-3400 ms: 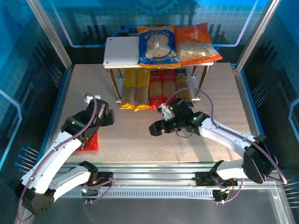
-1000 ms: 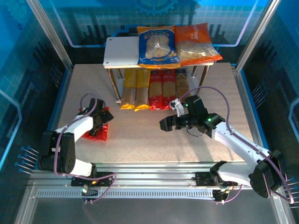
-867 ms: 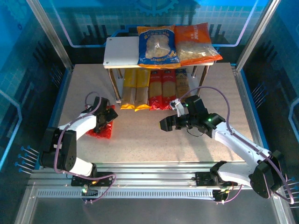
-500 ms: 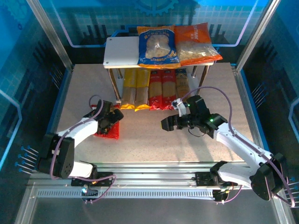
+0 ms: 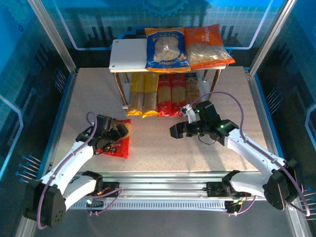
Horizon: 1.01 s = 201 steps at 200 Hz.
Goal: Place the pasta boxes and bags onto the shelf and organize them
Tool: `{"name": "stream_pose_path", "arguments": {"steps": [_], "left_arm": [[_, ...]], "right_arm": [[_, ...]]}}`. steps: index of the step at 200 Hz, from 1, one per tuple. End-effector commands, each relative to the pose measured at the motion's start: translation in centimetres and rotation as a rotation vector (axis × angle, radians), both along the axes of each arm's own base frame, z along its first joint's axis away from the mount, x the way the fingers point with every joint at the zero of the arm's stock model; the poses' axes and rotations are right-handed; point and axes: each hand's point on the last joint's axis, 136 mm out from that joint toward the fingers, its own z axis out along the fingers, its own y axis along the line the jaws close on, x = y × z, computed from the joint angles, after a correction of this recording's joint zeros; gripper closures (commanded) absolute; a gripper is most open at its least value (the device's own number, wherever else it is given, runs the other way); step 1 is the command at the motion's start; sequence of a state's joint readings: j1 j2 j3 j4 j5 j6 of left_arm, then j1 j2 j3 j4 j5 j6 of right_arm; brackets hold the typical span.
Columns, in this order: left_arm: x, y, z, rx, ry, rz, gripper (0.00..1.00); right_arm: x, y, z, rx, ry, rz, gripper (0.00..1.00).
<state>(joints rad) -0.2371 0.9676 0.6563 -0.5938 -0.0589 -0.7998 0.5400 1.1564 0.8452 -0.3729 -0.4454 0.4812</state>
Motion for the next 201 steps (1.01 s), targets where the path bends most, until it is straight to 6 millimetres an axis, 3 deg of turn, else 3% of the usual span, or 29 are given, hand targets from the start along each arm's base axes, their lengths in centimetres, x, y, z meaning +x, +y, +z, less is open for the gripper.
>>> {"name": "stream_pose_path", "arguments": {"steps": [1,15,18,27,55,127,201], "left_arm": [[-0.2,1.0,2.5,0.150,-0.021,-0.067,0.01],[-0.4,2.0,3.5,0.263,0.004,-0.086,0.01],[-0.5,2.2,3.6,0.282,0.013,-0.089,0.01],[-0.7,2.8,3.6,0.329,0.046,-0.103,0.01],[-1.1,3.6,2.3,0.401,0.128,-0.132,0.01],[0.4,1.1,-1.6,0.322,0.165,-0.213,0.01],[0.7,0.6,-4.1,0.345,0.251,-0.278,0.01]], "right_arm": [[0.8,0.2,1.1,0.020,-0.015,-0.018,0.16],[0.8,0.1,0.8,0.010,-0.006,-0.021,0.16],[1.1,0.2,1.8,0.021,-0.028,-0.022,0.16],[1.2,0.2,1.8,0.016,-0.027,-0.025,0.16],[1.4,0.3,1.9,0.012,-0.024,-0.029,0.17],[1.5,0.7,2.4,-0.006,-0.031,-0.029,0.17],[1.5,0.7,2.2,-0.024,-0.030,-0.029,0.17]]}}
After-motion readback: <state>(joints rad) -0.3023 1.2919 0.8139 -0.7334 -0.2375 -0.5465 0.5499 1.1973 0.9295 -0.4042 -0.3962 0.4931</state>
